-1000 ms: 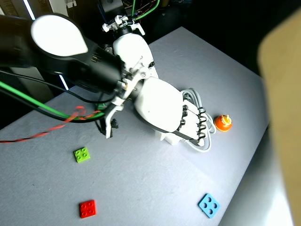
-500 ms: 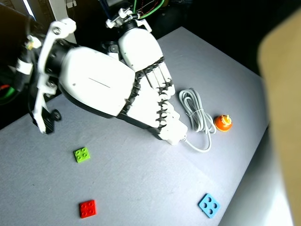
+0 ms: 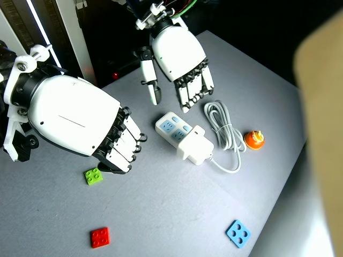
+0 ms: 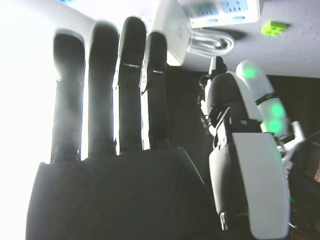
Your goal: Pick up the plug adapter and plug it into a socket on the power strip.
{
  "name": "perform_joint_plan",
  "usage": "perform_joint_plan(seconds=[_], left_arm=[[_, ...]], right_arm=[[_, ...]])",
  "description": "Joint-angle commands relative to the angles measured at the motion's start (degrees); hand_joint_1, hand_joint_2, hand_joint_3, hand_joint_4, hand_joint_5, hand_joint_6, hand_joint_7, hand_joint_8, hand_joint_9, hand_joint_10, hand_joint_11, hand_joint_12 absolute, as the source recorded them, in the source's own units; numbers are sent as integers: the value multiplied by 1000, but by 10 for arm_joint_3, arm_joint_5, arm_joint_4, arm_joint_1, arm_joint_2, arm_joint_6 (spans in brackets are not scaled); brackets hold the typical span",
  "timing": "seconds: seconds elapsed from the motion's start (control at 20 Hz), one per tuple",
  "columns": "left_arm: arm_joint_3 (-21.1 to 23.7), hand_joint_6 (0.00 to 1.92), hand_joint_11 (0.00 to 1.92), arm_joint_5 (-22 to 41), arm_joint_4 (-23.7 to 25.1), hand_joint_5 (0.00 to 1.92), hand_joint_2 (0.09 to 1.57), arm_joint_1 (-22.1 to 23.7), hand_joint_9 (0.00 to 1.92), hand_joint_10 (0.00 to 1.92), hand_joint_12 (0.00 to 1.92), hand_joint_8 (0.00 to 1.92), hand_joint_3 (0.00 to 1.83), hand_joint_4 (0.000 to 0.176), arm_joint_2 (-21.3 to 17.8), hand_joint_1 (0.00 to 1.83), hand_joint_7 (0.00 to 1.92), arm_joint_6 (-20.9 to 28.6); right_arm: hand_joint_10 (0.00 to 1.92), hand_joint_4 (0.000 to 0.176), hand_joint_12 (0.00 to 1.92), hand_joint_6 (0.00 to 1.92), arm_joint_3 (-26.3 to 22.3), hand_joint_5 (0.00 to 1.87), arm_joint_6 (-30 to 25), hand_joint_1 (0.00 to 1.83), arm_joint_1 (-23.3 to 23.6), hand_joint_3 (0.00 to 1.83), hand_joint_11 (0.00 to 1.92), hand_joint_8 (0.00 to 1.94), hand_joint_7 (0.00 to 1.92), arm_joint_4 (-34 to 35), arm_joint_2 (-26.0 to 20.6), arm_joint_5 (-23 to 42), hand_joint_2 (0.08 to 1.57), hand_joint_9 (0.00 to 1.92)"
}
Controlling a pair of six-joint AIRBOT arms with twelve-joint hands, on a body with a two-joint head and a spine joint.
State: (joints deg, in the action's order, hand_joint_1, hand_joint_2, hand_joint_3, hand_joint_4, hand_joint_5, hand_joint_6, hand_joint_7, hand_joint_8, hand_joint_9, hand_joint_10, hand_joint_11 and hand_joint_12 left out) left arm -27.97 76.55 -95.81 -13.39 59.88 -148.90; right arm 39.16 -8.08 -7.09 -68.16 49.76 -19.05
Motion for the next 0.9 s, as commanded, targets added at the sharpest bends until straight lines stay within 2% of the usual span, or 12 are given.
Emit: perform_joint_plan(seconds=[0.0, 0.05, 0.1, 0.15, 0.25, 0.3, 0.45, 0.5, 0.75, 0.85], left_arm=[[0, 1901, 936, 16, 48, 807, 1334, 9, 911, 1910, 1912, 1906, 5, 0, -6, 327, 880, -10], [0, 1920, 1034, 16, 48, 894, 1340, 16, 997, 1921, 1921, 1920, 2, 0, -8, 326, 959, -20], [-1, 1921, 1240, 16, 48, 1162, 1374, 23, 1192, 1921, 1921, 1921, 0, 0, -9, 268, 1188, -30], [-2, 1921, 1240, 16, 48, 1162, 1374, 27, 1192, 1921, 1921, 1921, 0, 0, -9, 268, 1188, -31], [-2, 1921, 1382, 14, 48, 1305, 1398, 33, 1325, 1921, 1921, 1921, 5, 0, -8, 258, 1315, -31], [-2, 1921, 1458, 14, 48, 1331, 1433, 36, 1379, 1921, 1921, 1921, 0, 0, -8, 325, 1345, -31], [-2, 1921, 1477, 14, 48, 1311, 1431, 42, 1387, 1921, 1921, 1921, 0, 0, -9, 426, 1342, -34], [-3, 1921, 1471, 14, 48, 1287, 1429, 46, 1380, 1921, 1921, 1921, 0, 0, -8, 471, 1330, -41], [-4, 1921, 1449, 14, 44, 1258, 1438, 63, 1362, 1921, 1921, 1921, 1, 0, -8, 460, 1315, -47], [-2, 1921, 1432, 14, 26, 1252, 1435, 72, 1348, 1921, 1921, 1921, 0, 0, -8, 472, 1308, -72]], right_arm=[[1918, 0, 1920, 1913, 0, 716, -1, 328, 1, 0, 1163, 1936, 814, -15, -7, 23, 1291, 987], [1921, 0, 1921, 1921, 0, 763, -18, 327, -7, 0, 1296, 1941, 902, -15, -13, 35, 1287, 1085], [1921, 0, 1921, 1921, 1, 940, -18, 248, -10, 6, 1521, 1941, 1122, -15, -18, 60, 1323, 1310], [1921, 0, 1921, 1921, 1, 940, -14, 248, -11, 6, 1521, 1941, 1122, -15, -19, 72, 1323, 1310], [1921, 0, 1921, 1921, 1, 1052, -18, 186, -20, 16, 1617, 1941, 1237, -15, -20, 80, 1397, 1453], [1921, 0, 1921, 1921, 3, 1129, -15, 166, -28, 15, 1673, 1941, 1312, -15, -20, 81, 1451, 1519], [1921, 0, 1921, 1921, 13, 1147, -15, 183, -36, 11, 1675, 1941, 1322, -15, -22, 92, 1488, 1509], [1921, 0, 1921, 1921, 17, 1124, -13, 197, -36, 5, 1608, 1941, 1275, -15, -23, 99, 1499, 1449], [1921, 0, 1921, 1921, 25, 1099, 20, 234, -38, 0, 1556, 1941, 1253, -15, -42, 173, 1491, 1411], [1921, 0, 1921, 1921, 26, 1076, 20, 238, -36, 0, 1547, 1941, 1235, -15, -44, 184, 1493, 1395]])
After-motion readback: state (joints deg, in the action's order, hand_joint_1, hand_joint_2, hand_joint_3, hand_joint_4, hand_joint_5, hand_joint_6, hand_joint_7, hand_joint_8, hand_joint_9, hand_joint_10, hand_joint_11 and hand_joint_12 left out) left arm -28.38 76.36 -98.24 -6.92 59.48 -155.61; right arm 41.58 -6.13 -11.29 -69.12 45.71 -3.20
